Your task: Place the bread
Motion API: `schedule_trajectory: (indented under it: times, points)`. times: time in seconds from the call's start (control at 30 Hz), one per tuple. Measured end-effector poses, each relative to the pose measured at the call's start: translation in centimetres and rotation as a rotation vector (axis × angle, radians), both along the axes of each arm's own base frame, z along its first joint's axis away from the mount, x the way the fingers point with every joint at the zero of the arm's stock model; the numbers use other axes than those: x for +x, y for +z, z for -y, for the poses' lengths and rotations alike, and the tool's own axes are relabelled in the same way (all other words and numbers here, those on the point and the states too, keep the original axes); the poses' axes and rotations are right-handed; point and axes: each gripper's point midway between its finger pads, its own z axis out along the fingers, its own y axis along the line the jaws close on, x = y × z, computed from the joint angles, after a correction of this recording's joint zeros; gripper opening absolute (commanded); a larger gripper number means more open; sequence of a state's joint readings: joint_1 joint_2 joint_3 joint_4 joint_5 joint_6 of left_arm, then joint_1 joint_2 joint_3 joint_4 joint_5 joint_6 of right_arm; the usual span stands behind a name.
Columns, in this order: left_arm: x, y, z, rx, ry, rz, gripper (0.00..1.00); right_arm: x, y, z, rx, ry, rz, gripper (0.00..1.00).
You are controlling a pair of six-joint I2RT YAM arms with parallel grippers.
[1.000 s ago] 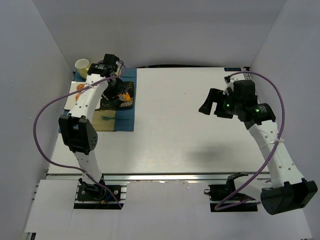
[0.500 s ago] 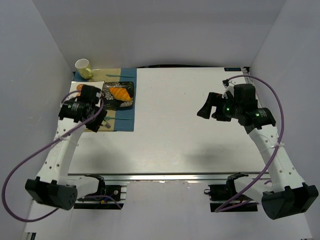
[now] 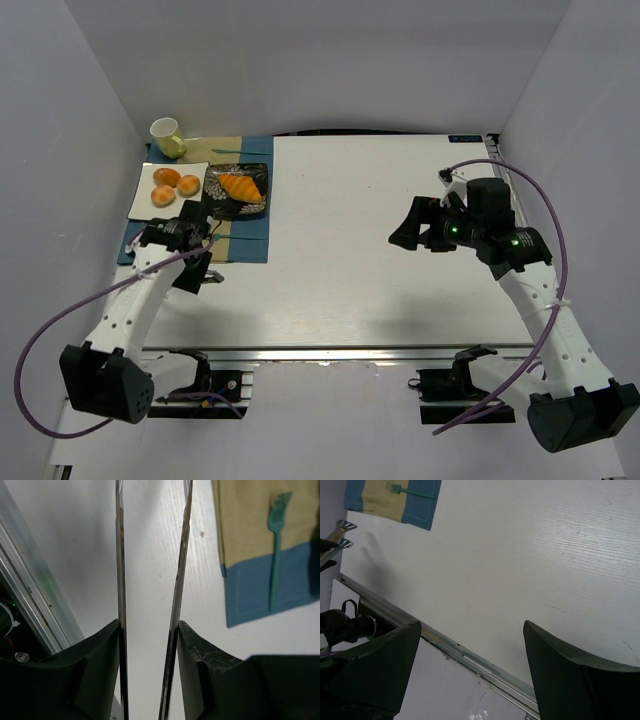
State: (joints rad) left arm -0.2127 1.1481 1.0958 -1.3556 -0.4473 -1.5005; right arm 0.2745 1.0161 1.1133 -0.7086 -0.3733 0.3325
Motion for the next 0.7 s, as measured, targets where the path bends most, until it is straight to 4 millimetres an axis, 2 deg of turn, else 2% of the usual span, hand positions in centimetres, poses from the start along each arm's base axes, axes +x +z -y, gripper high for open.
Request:
schedule_trajectory:
  times: [0.1,0.27,0.53,0.7]
  points:
    - [-0.2,-1.8,-0.6,0.044,0.031,-0.073,0.56,-0.4,0.1,-0.7,0.006,0.031,0.002,0.89]
    - [0.3,-3.5,-1.3,0.100,0.064,-0.126,0.58,-0.8,0.2,-1.2,0.011,0.056,0.003,0.89]
    - [-3.1,-7.9,-2.2,0.134,0.106,-0.235,0.59,-0.8,0.2,-1.3,0.009,0.061,0.006,0.89]
    - [-3.1,-9.7,-2.2,0.138,0.109,-0.248,0.60,-0.7,0.1,-1.3,0.003,0.056,0.009,0.89]
